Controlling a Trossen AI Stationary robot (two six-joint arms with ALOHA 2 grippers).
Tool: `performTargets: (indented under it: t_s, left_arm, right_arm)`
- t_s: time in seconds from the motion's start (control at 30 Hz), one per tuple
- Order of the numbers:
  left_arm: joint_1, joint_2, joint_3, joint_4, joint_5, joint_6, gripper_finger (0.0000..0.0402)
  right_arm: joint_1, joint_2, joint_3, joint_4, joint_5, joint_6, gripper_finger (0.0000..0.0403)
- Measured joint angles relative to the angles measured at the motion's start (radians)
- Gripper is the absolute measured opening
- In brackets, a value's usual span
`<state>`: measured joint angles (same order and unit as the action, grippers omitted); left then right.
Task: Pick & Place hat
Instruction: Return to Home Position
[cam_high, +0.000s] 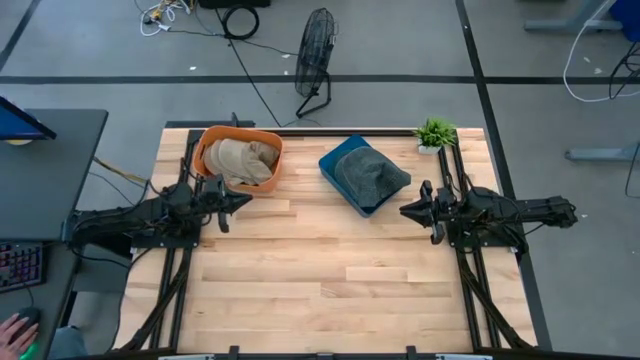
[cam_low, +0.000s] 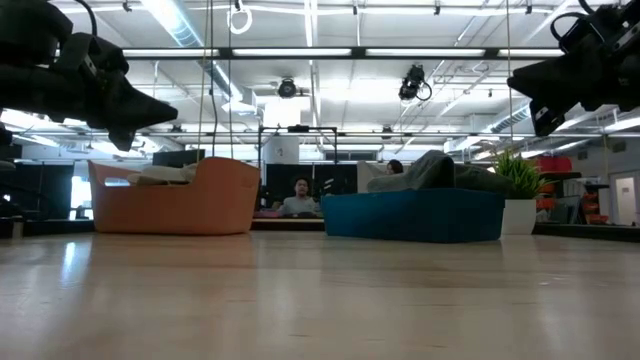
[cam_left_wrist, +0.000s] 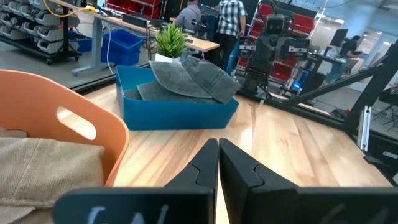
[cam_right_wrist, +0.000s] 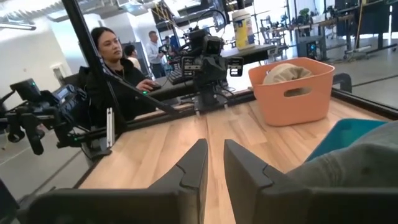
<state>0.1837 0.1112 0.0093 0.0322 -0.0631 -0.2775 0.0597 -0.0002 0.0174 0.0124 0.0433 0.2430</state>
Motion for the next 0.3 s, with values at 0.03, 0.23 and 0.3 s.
performTargets:
  t_s: [0.03,0.23,0.3]
  left_arm:
    - [0.000,0.000,0.000,0.000,0.000,0.000,0.0017]
    - [0.000,0.000,0.000,0.005,0.000,0.000,0.0017]
    - [0.000,0.000,0.000,0.006,0.000,0.000,0.0016]
  right_arm:
    - [0.000,0.000,0.000,0.000,0.000,0.000,0.0058]
    - [0.000,0.000,0.000,0.000,-0.001,0.009,0.0058]
    - [0.000,0.000,0.000,0.000,-0.002,0.009,0.0058]
